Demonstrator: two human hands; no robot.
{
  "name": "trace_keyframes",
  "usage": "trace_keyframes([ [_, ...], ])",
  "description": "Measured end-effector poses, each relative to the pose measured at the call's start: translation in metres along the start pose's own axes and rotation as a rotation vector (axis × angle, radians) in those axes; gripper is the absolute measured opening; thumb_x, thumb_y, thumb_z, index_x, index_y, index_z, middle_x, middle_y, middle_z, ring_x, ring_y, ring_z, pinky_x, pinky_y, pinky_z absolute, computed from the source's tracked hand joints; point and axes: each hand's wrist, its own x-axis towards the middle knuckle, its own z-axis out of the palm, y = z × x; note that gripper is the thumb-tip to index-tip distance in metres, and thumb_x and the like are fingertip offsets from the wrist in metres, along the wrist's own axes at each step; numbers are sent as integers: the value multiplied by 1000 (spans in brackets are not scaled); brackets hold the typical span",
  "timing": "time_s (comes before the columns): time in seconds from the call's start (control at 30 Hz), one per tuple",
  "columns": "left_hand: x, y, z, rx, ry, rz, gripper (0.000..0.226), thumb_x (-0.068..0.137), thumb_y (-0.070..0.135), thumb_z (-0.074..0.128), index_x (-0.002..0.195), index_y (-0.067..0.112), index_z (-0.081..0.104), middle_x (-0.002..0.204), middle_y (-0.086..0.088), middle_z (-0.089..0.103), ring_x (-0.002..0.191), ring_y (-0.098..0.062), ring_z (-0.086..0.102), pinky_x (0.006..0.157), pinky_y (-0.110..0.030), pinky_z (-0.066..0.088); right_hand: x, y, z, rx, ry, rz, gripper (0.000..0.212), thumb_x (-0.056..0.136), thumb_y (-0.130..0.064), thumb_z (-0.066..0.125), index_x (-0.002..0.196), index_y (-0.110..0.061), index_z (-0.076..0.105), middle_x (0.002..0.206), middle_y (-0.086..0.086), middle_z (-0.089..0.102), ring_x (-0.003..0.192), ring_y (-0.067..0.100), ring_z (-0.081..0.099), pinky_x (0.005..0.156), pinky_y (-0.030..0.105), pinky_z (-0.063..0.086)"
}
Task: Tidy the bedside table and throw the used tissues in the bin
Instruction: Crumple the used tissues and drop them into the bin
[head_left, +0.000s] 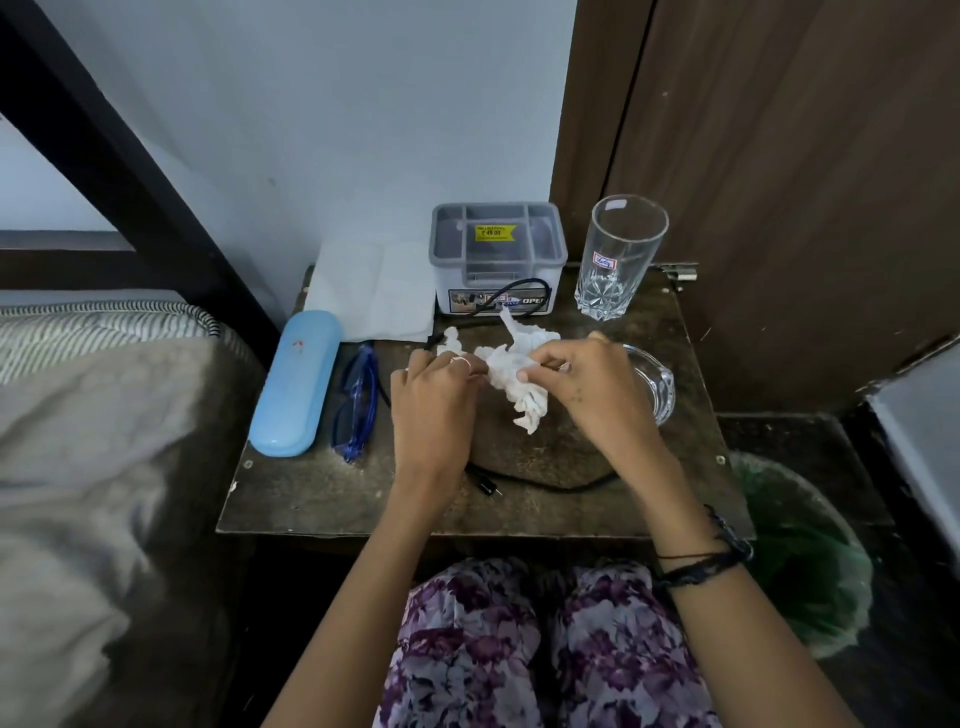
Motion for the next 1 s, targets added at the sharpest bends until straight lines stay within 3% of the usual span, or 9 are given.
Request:
trace_keyframes([
  [0.07, -2, 6, -11, -136, 86, -49, 15, 87, 17, 61, 98, 14, 71, 100, -1, 72, 97, -23, 50, 79, -36, 39, -1, 2, -3, 221, 69, 53, 15, 80, -30, 71, 88, -18, 75, 82, -2, 71, 80, 13, 62, 69, 33, 50],
  [0.17, -4, 14, -20, -363, 111, -163, 16, 89, 21, 58, 100, 20, 70, 98, 5, 71, 98, -18, 51, 82, -36, 44, -8, 0, -5, 472, 169, 107, 7, 81, -25, 70, 80, -19, 73, 76, -7, 72, 71, 7, 65, 71, 31, 52],
  [0.3, -1, 24, -27, -731, 108, -378, 10, 87, 20, 63, 93, 20, 71, 86, 6, 70, 86, -14, 62, 73, -24, 48, -18, -1, -2, 640, 247, 182, 13, 87, -22, 64, 78, -12, 68, 61, 2, 63, 42, 5, 46, 50, 21, 39],
  [0.4, 1, 28, -29, -910, 86, -532, 8, 86, 16, 64, 86, 23, 68, 85, 5, 68, 87, -13, 62, 75, -22, 46, -22, 1, 2, 708, 243, 236, 12, 88, -19, 62, 77, -15, 65, 64, 0, 62, 36, 2, 43, 40, 15, 35],
  [0.5, 0, 33, -29, -1000, 77, -605, 9, 85, 15, 65, 85, 23, 68, 84, 7, 66, 80, -7, 59, 72, -20, 44, -23, 1, 2, 818, 277, 274, 15, 88, -17, 63, 74, -21, 63, 56, -5, 57, 39, 2, 43, 39, 17, 37],
  [0.63, -6, 50, -31, -1040, -4, -582, 7, 86, 13, 63, 92, 15, 68, 72, 1, 62, 50, 0, 52, 55, -15, 44, -28, -1, -8, 930, 312, 309, 9, 89, -15, 61, 81, -17, 64, 48, -4, 48, 40, 2, 42, 42, 18, 40],
  [0.77, -14, 82, -34, -1101, -43, -511, 8, 85, 13, 65, 85, 21, 69, 69, 4, 61, 53, -2, 51, 50, -12, 42, -43, 6, -32, 983, 404, 306, 8, 89, -16, 61, 82, -15, 65, 46, -6, 46, 41, 3, 40, 41, 17, 39],
  [0.9, -33, 132, -19, -1122, -130, -345, 14, 84, 10, 65, 79, 23, 67, 65, 7, 61, 50, -1, 51, 52, -14, 44, -76, 43, -68, 1017, 622, 346, 14, 89, -12, 60, 77, -17, 64, 43, -11, 46, 41, 2, 41, 39, 16, 38],
  [1.0, -60, 179, 13, -975, -226, -151, 15, 85, 8, 63, 82, 21, 69, 74, 10, 66, 59, 3, 57, 62, -9, 46, -113, 90, -88, 971, 800, 432, 17, 90, -13, 59, 76, -20, 64, 44, -9, 51, 42, 0, 44, 40, 13, 39],
])
